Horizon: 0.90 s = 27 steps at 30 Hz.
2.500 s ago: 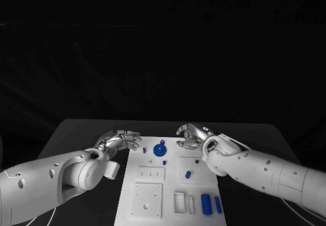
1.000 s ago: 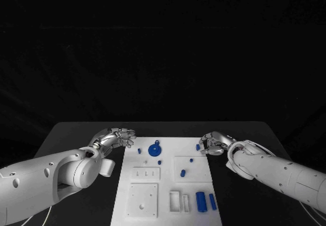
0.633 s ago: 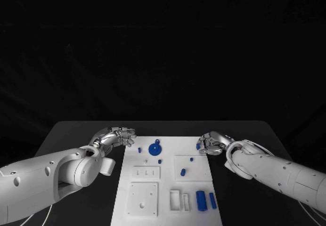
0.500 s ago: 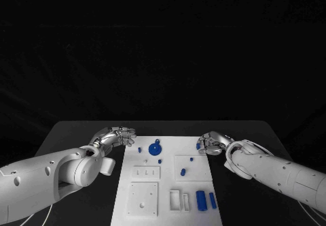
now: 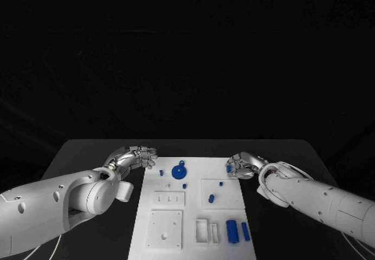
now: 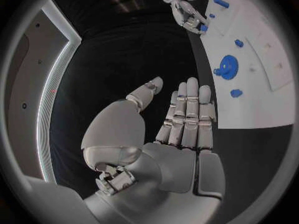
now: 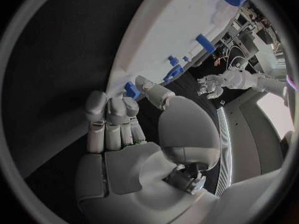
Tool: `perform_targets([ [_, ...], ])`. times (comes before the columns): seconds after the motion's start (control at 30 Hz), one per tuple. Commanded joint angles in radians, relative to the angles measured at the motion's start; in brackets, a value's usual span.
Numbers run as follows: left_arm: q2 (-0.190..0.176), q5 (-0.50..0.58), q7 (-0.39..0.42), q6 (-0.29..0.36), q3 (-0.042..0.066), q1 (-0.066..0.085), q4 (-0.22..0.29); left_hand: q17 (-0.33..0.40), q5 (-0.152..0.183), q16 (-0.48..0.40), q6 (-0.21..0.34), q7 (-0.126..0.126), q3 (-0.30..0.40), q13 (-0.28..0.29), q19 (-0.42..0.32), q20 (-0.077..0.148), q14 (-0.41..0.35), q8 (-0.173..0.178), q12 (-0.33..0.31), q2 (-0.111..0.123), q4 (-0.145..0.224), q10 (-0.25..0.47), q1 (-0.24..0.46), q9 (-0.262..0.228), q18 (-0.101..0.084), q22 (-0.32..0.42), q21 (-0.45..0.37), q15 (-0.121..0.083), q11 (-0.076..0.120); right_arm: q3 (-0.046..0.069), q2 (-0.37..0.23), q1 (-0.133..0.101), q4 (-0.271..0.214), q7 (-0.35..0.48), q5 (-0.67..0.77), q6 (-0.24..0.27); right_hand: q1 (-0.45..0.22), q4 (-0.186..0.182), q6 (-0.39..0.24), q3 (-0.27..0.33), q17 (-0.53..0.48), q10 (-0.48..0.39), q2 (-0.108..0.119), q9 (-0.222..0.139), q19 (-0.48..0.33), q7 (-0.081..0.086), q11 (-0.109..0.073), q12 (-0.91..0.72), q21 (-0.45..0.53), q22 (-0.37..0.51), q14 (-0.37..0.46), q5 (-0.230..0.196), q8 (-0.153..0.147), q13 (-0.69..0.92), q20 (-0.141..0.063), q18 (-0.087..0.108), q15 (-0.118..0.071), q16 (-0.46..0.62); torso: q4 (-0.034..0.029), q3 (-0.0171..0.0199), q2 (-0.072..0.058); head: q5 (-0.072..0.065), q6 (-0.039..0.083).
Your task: Assemble the parts on the task board
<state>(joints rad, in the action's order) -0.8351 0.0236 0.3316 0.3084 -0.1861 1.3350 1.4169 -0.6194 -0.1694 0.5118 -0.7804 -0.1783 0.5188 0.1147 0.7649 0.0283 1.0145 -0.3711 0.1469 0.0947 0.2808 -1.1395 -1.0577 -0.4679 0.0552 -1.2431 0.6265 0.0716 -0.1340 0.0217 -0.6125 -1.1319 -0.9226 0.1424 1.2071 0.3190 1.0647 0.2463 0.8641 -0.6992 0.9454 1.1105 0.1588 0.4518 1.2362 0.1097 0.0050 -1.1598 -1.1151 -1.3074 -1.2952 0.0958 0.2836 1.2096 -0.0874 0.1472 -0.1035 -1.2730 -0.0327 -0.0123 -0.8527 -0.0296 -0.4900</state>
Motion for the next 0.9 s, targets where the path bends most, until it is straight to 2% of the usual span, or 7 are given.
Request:
perform_targets([
  [0.03, 0.002, 0.001, 0.008, -0.016, 0.001, 0.0, 0.002, 0.001, 0.005, 0.003, -0.002, -0.004, -0.003, -0.001, -0.009, 0.0, -0.008, 0.004, -0.003, -0.001, -0.001, 0.006, 0.005, -0.001, 0.014, 0.002, 0.004, -0.001, -0.001, -0.001, 0.002, 0.002, 0.0, 0.01, 0.004, -0.017, 0.002, -0.001, 0.007, -0.008, 0.001, 0.004, -0.011, -0.001, -0.005, 0.001, -0.006, -0.002, -0.007, -0.018, -0.001, -0.007, 0.006, 0.001, -0.001, 0.115, -0.007, 0.007, 0.0009, -0.0002, 0.0, 0.0, -0.001],
  [0.6, 0.002, 0.001, 0.007, -0.016, 0.001, 0.0, 0.001, 0.001, 0.005, 0.003, -0.002, -0.004, -0.003, -0.001, -0.009, 0.0, -0.008, 0.004, -0.003, -0.002, -0.001, 0.007, 0.005, -0.002, 0.014, 0.002, 0.004, -0.001, -0.001, -0.001, 0.0, 0.002, 0.002, 0.012, 0.003, -0.012, 0.002, -0.013, 0.044, -0.042, 0.006, 0.007, -0.024, 0.002, -0.005, 0.005, -0.003, -0.002, -0.009, -0.017, -0.002, -0.041, 0.023, 0.002, -0.002, 0.115, -0.004, 0.009, 0.001, 0.0005, 0.0, -0.002, -0.002],
  [0.9, 0.002, 0.0, 0.007, -0.016, 0.001, 0.0, 0.001, 0.001, 0.005, 0.003, -0.002, -0.004, -0.003, -0.001, -0.009, 0.0, -0.008, 0.004, -0.002, -0.002, -0.001, 0.007, 0.005, -0.002, 0.014, 0.002, 0.004, -0.001, -0.001, -0.001, 0.001, 0.002, 0.003, 0.013, 0.003, 0.0, -0.001, -0.023, 0.106, -0.065, 0.009, 0.004, -0.037, 0.01, -0.007, 0.002, -0.005, 0.001, -0.011, -0.018, -0.001, -0.043, 0.05, 0.0, -0.002, 0.115, -0.006, 0.011, -0.0001, 0.0002, 0.0, -0.002, -0.003],
])
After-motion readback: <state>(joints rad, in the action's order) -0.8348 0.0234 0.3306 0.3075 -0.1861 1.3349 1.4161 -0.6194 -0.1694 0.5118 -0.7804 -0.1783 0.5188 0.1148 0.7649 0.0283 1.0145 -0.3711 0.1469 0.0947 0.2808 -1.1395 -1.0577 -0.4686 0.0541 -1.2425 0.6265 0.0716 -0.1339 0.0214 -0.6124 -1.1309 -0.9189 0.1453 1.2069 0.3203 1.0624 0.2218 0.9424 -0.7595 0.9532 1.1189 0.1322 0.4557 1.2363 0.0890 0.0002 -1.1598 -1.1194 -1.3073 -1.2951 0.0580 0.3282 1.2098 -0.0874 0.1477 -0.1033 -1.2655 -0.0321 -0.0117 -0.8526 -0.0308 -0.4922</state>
